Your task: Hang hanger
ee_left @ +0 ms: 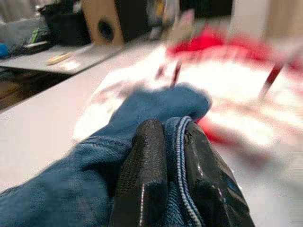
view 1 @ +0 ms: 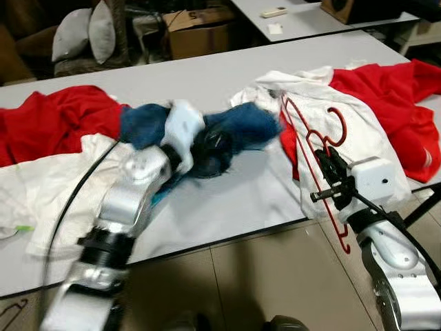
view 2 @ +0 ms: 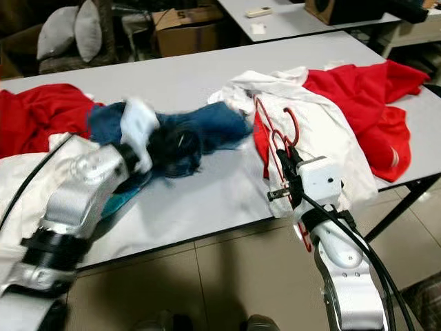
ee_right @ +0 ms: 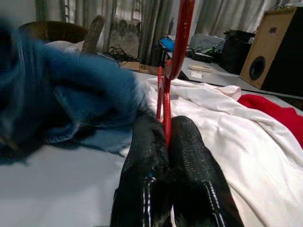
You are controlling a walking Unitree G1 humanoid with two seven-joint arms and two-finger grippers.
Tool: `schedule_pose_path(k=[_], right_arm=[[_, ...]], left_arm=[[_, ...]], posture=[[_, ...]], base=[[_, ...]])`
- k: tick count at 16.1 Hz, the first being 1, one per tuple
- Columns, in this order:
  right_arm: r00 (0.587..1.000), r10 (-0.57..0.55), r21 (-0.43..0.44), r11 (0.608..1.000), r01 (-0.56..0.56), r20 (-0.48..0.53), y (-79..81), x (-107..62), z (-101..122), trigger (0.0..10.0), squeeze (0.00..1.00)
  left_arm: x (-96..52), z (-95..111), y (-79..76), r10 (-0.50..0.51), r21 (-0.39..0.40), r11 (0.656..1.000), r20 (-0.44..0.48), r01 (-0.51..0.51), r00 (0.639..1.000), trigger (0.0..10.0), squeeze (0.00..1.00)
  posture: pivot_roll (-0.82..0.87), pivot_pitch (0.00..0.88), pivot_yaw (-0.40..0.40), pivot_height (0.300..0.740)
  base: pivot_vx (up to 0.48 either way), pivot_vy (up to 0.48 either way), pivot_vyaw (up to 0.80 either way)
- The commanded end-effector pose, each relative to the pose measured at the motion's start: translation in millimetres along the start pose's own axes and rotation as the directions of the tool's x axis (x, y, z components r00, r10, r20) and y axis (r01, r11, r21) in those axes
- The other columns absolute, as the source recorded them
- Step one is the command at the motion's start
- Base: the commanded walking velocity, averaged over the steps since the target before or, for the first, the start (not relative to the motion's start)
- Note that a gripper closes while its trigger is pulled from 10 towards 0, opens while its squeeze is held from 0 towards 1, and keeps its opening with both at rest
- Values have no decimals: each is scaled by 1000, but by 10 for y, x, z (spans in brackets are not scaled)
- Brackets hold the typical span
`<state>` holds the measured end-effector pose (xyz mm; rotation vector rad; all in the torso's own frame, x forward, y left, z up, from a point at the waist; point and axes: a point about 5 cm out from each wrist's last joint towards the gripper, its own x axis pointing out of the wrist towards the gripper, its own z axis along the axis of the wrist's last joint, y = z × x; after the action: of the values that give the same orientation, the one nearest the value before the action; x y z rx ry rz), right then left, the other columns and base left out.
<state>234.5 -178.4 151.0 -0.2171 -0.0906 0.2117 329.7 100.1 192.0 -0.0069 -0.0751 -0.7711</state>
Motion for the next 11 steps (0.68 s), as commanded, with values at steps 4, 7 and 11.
schedule_pose_path(k=[4,7,11], right_arm=[[999,-31,7,999,31,18,-48,-15,37,10000,0],[999,-31,9,999,31,12,-26,-18,19,10000,0],[999,-34,7,999,34,6,-24,-31,13,10000,0]], left_arm=[[-4,652,351,257,-447,889,293,-106,921,0,0],[-78,136,315,211,11,977,-83,-211,974,0,0],[-126,-98,210,125,268,961,-203,-68,971,0,0]], posture=[[-152,0,66,740],[-157,0,76,740],[-161,0,79,740]], base=[[0,0,0],[0,0,0],[0,0,0]])
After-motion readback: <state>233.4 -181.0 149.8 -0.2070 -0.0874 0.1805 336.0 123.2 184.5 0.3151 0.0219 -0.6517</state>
